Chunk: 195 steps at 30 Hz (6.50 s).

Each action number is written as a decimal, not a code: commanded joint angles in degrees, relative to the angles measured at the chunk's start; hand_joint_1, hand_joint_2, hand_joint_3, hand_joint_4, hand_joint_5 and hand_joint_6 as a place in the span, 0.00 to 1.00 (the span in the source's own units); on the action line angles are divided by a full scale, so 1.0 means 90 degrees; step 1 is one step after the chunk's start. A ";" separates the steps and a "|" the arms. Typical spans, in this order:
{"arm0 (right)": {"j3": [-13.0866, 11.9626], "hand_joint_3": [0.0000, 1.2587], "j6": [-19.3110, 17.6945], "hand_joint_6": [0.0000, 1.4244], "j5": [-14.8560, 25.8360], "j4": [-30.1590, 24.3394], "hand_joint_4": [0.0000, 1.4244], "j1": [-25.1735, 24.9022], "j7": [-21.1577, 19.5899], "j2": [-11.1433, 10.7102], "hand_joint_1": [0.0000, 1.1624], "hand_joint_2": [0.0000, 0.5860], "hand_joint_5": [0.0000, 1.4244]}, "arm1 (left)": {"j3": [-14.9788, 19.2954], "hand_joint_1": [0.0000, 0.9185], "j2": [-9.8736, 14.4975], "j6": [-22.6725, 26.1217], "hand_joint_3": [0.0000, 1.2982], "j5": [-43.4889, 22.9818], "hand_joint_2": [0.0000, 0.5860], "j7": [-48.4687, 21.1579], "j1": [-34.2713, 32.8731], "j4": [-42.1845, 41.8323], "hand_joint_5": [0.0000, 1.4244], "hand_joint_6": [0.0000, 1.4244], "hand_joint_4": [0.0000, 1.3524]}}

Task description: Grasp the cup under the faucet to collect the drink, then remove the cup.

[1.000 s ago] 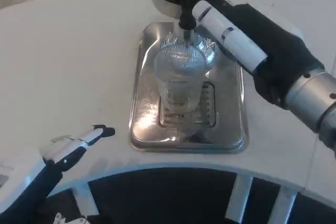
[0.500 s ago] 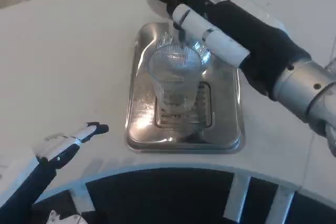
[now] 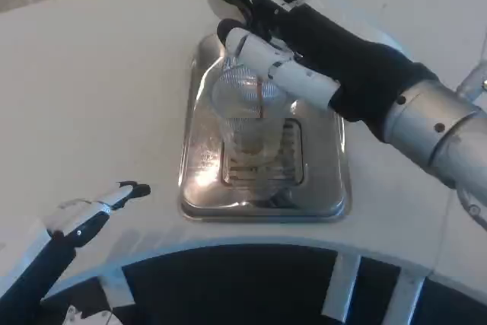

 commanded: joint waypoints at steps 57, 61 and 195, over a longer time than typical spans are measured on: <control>0.0224 0.00 -0.0408 0.00 -0.0930 -0.0316 0.00 0.0283 0.0903 -0.0143 0.00 0.84 0.00 | -0.1389 0.23 -0.1740 0.2696 0.00 0.0256 0.04 0.0183 -0.2653 0.0574 0.15 0.13 0.00; 0.0258 0.00 -0.0322 0.00 -0.0976 -0.0397 0.00 0.0275 0.0925 -0.0127 0.00 0.84 0.00 | -0.1435 0.23 -0.1778 0.2732 0.00 0.0281 0.04 0.0215 -0.2779 0.0669 0.15 0.13 0.00; -0.4874 0.00 -0.7090 0.00 -0.4687 -0.2445 0.00 0.7329 0.3368 0.3732 0.02 0.87 0.00 | -0.2195 0.25 -0.2056 0.2440 0.00 0.0129 0.08 0.0350 -0.4199 0.2117 0.17 0.13 0.00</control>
